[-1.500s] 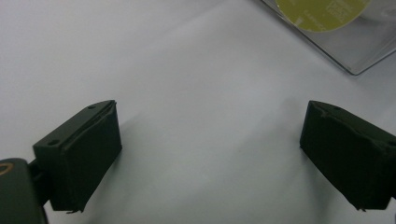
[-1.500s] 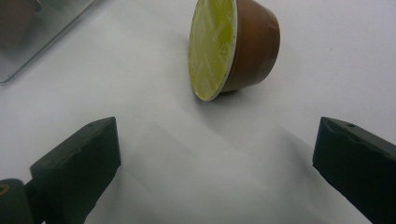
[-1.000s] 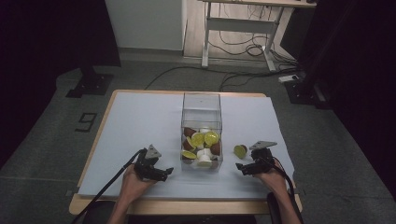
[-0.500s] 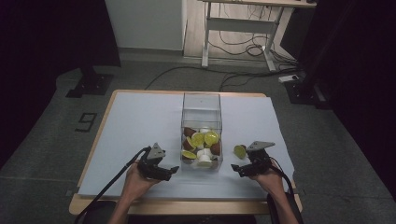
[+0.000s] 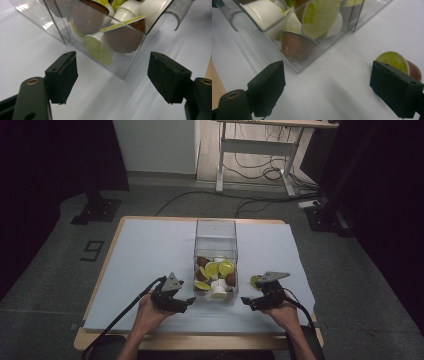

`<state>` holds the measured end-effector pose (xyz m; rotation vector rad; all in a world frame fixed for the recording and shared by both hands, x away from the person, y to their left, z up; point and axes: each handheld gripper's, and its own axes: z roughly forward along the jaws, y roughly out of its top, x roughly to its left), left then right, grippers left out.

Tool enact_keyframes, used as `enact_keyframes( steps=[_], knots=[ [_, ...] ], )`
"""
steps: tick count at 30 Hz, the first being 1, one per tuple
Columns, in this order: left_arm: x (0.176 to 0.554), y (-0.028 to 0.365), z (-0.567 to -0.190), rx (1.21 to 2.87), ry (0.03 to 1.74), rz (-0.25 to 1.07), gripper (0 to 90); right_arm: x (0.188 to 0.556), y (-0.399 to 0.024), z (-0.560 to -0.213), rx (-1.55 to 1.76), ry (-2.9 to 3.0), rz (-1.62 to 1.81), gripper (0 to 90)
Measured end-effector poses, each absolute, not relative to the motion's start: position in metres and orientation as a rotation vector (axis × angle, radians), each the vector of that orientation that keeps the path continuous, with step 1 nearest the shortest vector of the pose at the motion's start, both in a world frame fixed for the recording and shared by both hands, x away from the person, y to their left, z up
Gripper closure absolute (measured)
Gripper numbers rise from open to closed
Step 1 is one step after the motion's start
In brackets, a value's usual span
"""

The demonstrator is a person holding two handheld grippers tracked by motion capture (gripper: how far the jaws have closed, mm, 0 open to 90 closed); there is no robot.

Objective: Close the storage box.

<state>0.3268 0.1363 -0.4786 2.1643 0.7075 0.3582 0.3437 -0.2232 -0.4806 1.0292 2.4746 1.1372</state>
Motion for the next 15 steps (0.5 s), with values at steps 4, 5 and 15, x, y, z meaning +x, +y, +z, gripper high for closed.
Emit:
enact_keyframes(
  steps=[4, 5, 15],
  knots=[
    [0.326, 0.136, -0.477, 2.147, 0.694, 0.357, 28.6, 0.343, -0.218, -0.478, 1.024, 2.476, 1.167, 13.6],
    [0.326, 0.136, -0.477, 2.139, 0.694, 0.352, 29.5, 0.343, -0.217, -0.478, 1.022, 2.473, 1.178, 14.1],
    [0.328, 0.132, -0.475, 2.129, 0.69, 0.352, 39.1, 0.343, -0.207, -0.474, 0.991, 2.496, 1.189, 26.9]
  ],
)
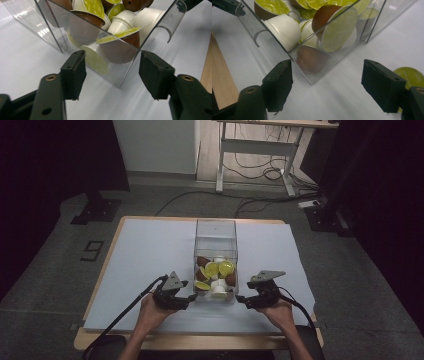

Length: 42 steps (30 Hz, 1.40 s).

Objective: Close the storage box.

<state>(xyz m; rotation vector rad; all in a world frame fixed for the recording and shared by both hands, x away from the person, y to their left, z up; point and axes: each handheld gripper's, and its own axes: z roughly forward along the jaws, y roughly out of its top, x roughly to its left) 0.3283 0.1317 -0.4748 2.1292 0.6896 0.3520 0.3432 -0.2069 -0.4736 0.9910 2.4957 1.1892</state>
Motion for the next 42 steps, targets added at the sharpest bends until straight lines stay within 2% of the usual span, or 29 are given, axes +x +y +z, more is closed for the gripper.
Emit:
enact_keyframes(
  steps=[8, 15, 19, 31, 42],
  knots=[
    [0.33, 0.129, -0.475, 2.132, 0.674, 0.338, 42.8, 0.343, -0.204, -0.472, 0.974, 2.504, 1.176, 32.1],
    [0.333, 0.126, -0.474, 2.124, 0.674, 0.364, 45.7, 0.344, -0.203, -0.467, 0.954, 2.48, 1.18, 47.0],
    [0.334, 0.125, -0.474, 2.12, 0.676, 0.371, 46.8, 0.346, -0.202, -0.466, 0.961, 2.479, 1.18, 50.3],
    [0.34, 0.124, -0.476, 2.092, 0.692, 0.405, 60.5, 0.353, -0.201, -0.464, 0.984, 2.446, 1.183, 64.5],
    [0.345, 0.122, -0.477, 2.085, 0.691, 0.406, 64.6, 0.343, -0.201, -0.457, 0.98, 2.446, 1.165, 66.7]
  ],
)
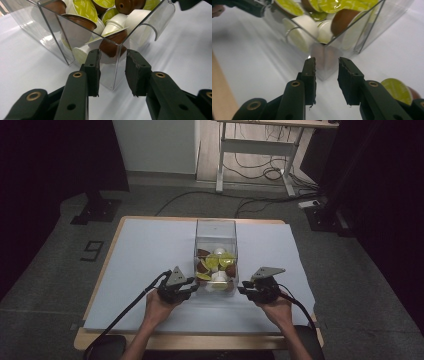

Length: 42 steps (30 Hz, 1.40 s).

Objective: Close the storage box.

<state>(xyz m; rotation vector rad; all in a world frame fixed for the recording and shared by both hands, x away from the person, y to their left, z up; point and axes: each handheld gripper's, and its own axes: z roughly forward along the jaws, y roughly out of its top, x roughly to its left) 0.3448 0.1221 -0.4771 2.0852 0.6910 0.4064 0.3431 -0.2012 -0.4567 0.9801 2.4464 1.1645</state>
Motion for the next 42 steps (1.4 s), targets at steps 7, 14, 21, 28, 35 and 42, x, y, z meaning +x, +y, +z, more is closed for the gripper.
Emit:
enact_keyframes(
  steps=[7, 14, 21, 28, 35, 42],
  knots=[
    [0.346, 0.121, -0.479, 2.077, 0.699, 0.422, 64.3, 0.337, -0.19, -0.454, 0.933, 2.487, 1.193, 70.4],
    [0.348, 0.12, -0.481, 2.065, 0.71, 0.444, 62.7, 0.341, -0.182, -0.454, 0.924, 2.5, 1.225, 73.9],
    [0.348, 0.12, -0.482, 2.063, 0.711, 0.446, 61.9, 0.346, -0.172, -0.452, 0.901, 2.51, 1.259, 75.1],
    [0.347, 0.119, -0.483, 2.061, 0.722, 0.452, 61.3, 0.35, -0.165, -0.451, 0.892, 2.525, 1.278, 76.1],
    [0.347, 0.119, -0.483, 2.06, 0.725, 0.454, 61.1, 0.352, -0.159, -0.452, 0.862, 2.525, 1.263, 78.3],
    [0.347, 0.118, -0.484, 2.062, 0.737, 0.437, 55.5, 0.355, -0.158, -0.452, 0.854, 2.528, 1.265, 78.4]
  ],
)
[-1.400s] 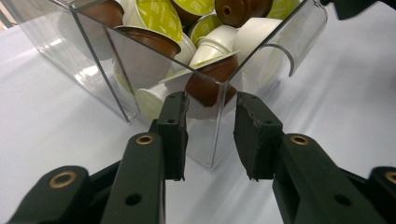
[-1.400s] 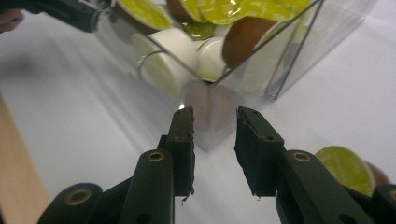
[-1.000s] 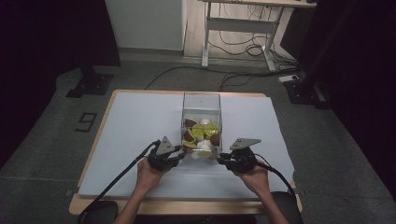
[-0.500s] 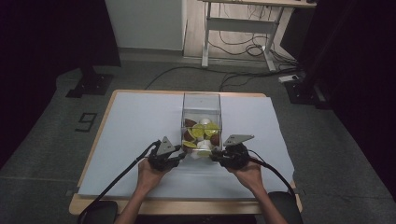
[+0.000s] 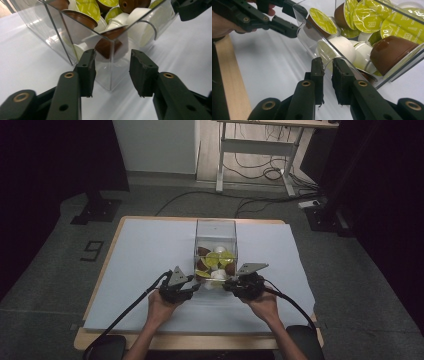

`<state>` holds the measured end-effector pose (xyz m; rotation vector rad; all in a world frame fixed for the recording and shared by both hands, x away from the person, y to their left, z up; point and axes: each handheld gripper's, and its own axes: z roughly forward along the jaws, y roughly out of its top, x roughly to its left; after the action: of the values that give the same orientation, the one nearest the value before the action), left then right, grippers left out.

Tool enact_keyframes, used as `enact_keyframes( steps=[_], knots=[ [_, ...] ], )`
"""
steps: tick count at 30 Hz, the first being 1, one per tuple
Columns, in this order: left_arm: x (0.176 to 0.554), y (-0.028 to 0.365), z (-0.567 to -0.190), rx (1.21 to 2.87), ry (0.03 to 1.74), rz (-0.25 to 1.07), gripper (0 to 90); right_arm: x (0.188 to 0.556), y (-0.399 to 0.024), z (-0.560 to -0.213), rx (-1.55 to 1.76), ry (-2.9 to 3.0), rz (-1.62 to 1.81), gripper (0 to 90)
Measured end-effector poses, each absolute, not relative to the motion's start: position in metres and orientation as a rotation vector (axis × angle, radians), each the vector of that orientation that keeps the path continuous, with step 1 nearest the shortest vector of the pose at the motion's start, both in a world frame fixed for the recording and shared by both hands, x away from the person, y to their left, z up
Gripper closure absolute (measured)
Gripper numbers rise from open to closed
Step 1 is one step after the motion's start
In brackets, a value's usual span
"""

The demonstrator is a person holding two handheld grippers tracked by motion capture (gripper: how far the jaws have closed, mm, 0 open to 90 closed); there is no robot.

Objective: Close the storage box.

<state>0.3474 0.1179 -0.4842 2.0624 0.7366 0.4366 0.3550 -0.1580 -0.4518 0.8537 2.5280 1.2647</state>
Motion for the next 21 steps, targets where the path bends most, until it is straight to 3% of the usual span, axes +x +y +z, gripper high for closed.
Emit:
enact_keyframes(
  steps=[6, 21],
  knots=[
    [0.348, 0.118, -0.486, 2.089, 0.747, 0.424, 47.7, 0.359, -0.156, -0.451, 0.857, 2.515, 1.25, 78.4],
    [0.352, 0.117, -0.495, 2.141, 0.799, 0.358, 15.2, 0.369, -0.155, -0.451, 0.86, 2.492, 1.226, 78.3]
  ],
)
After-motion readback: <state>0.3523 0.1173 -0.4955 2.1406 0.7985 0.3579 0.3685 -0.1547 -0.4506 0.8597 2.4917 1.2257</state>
